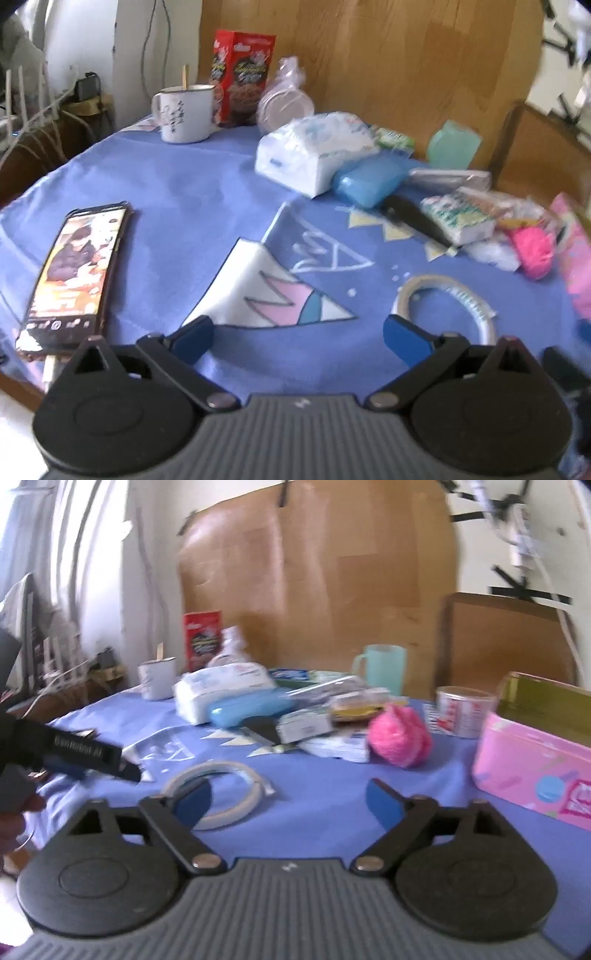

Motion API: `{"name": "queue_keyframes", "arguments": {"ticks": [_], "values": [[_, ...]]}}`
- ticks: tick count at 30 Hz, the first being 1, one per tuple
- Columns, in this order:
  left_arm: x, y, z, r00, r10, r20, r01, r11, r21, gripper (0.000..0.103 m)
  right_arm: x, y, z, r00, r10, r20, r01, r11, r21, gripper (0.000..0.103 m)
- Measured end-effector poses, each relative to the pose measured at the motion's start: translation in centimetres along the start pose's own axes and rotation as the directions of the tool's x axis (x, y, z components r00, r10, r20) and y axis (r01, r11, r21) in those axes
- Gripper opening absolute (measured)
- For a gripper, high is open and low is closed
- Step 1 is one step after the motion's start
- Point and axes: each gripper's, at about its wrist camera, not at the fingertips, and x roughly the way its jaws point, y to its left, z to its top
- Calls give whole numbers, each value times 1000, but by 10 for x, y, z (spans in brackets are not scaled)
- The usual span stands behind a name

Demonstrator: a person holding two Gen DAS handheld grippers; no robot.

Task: Organize soft objects
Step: 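Move the right gripper over the clear tape roll, then grasp the clear tape roll with the right gripper and lift it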

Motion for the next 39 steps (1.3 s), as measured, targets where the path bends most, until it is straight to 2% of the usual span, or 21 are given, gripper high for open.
{"name": "queue_keyframes", "arguments": {"ticks": [3, 7, 8, 14, 17, 21, 25, 31, 33, 39], "values": [[0, 0, 6, 994, -106, -4, 106, 994, -17, 92, 8, 11, 0, 998, 49, -34, -50, 998, -31, 79], [16, -12, 13, 975, -212, -72, 212, 977, -10, 66, 16, 26, -1, 992, 92, -81, -99, 991, -89, 77], [20, -14, 12, 971, -224, -83, 226, 974, 5, 60, 18, 29, -2, 991, 99, -93, -108, 989, -104, 77], [35, -36, 16, 958, -260, -121, 271, 959, 84, 45, 41, 36, -4, 976, 111, -188, -137, 982, -134, 78], [38, -44, 16, 963, -241, -120, 255, 959, 121, 43, 50, 39, -3, 975, 108, -192, -137, 980, -146, 78], [38, -43, 17, 963, -238, -123, 252, 961, 117, 42, 55, 43, -2, 975, 111, -194, -142, 977, -157, 78], [36, -43, 19, 955, -265, -137, 279, 956, 93, 42, 53, 41, -1, 975, 109, -192, -139, 979, -151, 78], [40, -56, 19, 955, -268, -130, 282, 954, 104, 40, 50, 37, 1, 980, 77, -182, -106, 982, -155, 77], [39, -60, 17, 949, -285, -136, 300, 948, 107, 38, 46, 31, 1, 981, 70, -180, -96, 985, -140, 76], [36, -75, 10, 914, -369, -171, 391, 912, 125, 39, 24, 16, -8, 988, 10, -156, -31, 990, -135, 77]]}}
